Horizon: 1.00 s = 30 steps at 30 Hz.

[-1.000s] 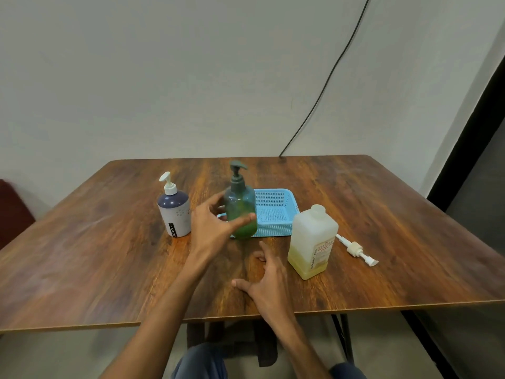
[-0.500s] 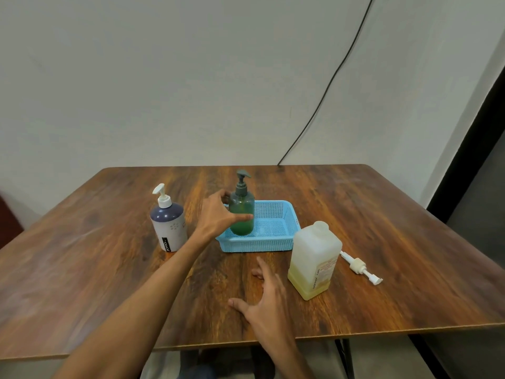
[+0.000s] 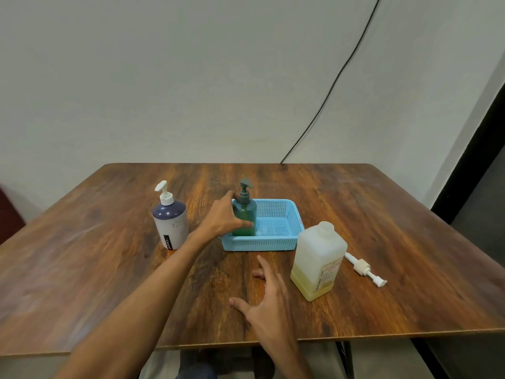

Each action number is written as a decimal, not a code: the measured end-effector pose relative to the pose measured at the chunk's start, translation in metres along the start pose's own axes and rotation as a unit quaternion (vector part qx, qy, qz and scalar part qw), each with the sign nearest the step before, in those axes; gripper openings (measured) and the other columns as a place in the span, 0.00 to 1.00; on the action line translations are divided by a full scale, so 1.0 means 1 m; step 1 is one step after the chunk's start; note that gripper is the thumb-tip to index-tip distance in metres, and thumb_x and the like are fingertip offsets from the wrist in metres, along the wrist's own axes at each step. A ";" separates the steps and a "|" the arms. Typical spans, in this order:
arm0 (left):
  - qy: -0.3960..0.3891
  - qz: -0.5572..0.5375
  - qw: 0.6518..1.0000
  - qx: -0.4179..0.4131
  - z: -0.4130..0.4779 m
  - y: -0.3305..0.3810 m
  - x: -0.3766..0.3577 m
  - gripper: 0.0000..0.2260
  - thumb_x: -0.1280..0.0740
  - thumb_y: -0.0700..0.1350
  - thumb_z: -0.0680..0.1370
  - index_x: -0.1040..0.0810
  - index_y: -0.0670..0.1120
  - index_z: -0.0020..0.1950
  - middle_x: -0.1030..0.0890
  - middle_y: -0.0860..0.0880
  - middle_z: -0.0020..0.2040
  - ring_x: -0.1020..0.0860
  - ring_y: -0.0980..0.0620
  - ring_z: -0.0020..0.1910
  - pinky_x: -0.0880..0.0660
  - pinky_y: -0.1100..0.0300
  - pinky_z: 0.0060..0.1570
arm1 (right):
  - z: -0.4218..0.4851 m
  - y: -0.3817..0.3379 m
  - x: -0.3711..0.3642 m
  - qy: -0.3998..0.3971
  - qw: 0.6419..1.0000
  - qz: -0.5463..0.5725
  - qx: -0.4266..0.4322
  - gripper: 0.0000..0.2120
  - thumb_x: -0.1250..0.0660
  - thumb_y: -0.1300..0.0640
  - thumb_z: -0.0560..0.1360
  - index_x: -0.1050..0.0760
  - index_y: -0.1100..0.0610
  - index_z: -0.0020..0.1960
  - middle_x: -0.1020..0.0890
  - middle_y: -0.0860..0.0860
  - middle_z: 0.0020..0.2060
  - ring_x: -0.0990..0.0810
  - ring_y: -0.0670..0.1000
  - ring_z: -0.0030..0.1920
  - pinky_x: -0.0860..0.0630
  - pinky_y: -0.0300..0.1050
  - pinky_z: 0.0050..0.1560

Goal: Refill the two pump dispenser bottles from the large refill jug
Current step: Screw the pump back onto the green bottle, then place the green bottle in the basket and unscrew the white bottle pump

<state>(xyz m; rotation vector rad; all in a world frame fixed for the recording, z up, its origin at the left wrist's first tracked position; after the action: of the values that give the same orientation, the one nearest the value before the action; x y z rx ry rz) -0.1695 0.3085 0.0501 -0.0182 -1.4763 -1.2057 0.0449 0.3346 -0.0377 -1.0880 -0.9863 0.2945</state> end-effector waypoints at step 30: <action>0.468 -0.152 0.870 0.043 -0.165 -0.054 0.093 0.17 0.24 0.41 0.74 0.25 0.43 0.59 0.23 0.47 0.56 0.24 0.49 0.54 0.22 0.45 0.54 | -0.001 -0.001 -0.003 0.018 0.999 0.000 0.028 0.44 0.24 0.39 0.69 0.44 0.37 0.77 0.28 0.33 0.57 0.31 0.38 0.62 0.38 0.39 0.62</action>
<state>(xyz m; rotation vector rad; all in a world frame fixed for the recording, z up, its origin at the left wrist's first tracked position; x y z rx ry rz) -0.1133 0.1194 0.0513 0.7847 -0.6662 -1.1343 0.0441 0.3317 -0.0382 -1.0390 -0.9409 0.3008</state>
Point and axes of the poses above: each hand's wrist, its own z-axis towards the middle knuckle, its own x-axis out of the back of the hand, y = z × x, the point moved 7 cm from there along z, towards the middle knuckle
